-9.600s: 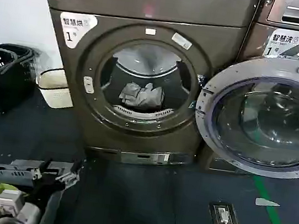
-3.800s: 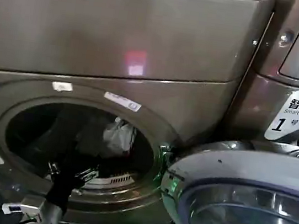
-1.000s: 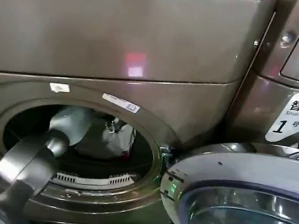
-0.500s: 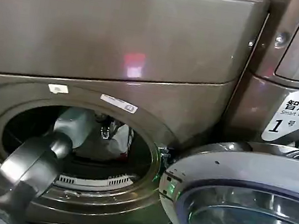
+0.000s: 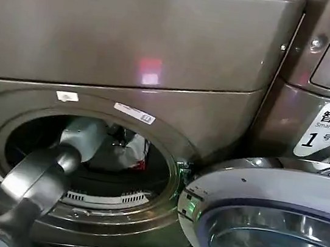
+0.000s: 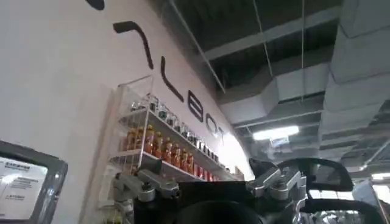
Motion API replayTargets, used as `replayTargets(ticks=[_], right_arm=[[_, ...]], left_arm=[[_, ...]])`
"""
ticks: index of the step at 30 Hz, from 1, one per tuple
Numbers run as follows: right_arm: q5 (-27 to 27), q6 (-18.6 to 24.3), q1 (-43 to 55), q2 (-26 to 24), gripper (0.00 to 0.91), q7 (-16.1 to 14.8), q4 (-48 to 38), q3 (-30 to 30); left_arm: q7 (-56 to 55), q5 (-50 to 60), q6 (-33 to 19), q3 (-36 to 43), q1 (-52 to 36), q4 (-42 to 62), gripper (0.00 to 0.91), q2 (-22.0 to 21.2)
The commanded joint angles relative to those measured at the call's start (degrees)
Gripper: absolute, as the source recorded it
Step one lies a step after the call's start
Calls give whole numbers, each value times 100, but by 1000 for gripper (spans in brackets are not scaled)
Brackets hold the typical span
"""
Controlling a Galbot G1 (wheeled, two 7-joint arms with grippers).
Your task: Grasp the clothes from the dryer.
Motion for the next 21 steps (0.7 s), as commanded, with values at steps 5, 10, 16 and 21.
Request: replayTargets(ticks=[5, 10, 16, 21], right_arm=[[-3, 17, 7, -39, 907, 6, -52, -13], [0, 29, 3, -66, 907, 12, -44, -22], [4, 55, -24, -75, 907, 18, -43, -22], [11, 69, -44, -81, 907, 18, -2, -43]], left_arm=[[-1739, -2123, 110, -1682, 526, -808, 0, 46], [-2908, -3313, 124, -2646, 1594, -2268, 0, 106], [-4393, -4065, -621, -3316, 2668, -3877, 0, -30], [-5255, -4417, -1084, -3623, 3594, -5052, 0, -246]])
